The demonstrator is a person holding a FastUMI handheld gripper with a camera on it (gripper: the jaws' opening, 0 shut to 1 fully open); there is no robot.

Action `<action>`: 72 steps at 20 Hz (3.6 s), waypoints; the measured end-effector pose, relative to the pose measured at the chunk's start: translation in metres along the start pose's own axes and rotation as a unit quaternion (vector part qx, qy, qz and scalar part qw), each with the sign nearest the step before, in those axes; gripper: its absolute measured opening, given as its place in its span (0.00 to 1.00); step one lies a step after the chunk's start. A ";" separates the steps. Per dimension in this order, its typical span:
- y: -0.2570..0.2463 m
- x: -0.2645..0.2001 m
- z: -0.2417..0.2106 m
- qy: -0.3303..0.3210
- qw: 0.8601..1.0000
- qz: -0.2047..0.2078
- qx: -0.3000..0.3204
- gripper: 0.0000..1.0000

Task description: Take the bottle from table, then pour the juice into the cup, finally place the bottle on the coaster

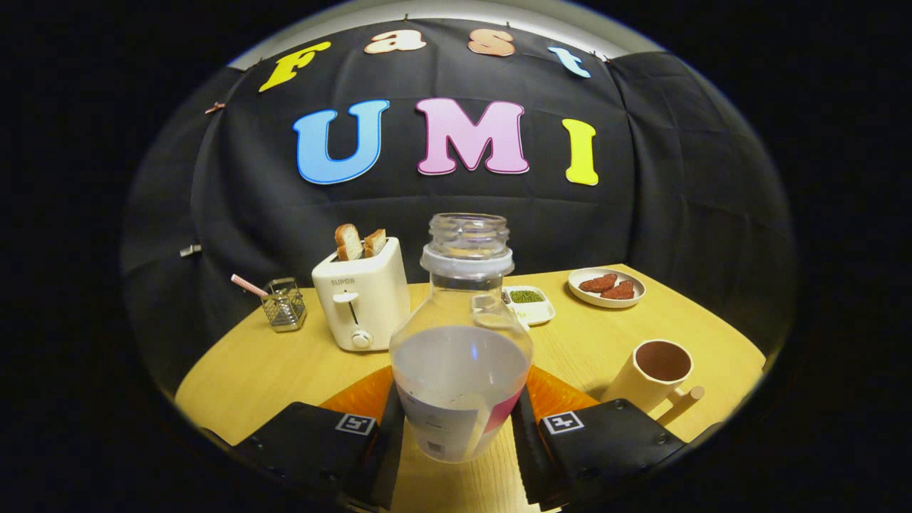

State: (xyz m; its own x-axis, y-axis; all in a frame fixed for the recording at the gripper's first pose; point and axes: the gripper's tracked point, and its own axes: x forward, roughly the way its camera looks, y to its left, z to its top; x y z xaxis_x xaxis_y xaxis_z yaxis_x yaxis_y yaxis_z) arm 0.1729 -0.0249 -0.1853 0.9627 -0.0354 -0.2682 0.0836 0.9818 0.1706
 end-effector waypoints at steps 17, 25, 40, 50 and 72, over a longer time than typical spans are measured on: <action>-0.036 -0.014 0.023 0.077 0.906 0.090 0.407 0.69; -0.072 0.000 0.018 0.113 0.828 0.053 0.546 0.69; -0.097 0.030 0.005 0.154 0.664 -0.025 0.731 0.70; -0.103 0.034 0.008 0.161 0.608 -0.041 0.777 0.70; -0.114 0.031 0.048 0.131 0.479 -0.043 0.867 0.70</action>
State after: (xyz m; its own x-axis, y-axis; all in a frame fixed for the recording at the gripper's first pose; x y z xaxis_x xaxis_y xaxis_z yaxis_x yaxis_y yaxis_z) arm 0.2057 -0.1468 -0.1672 0.8902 0.1856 -0.4159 0.4265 -0.6604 0.6180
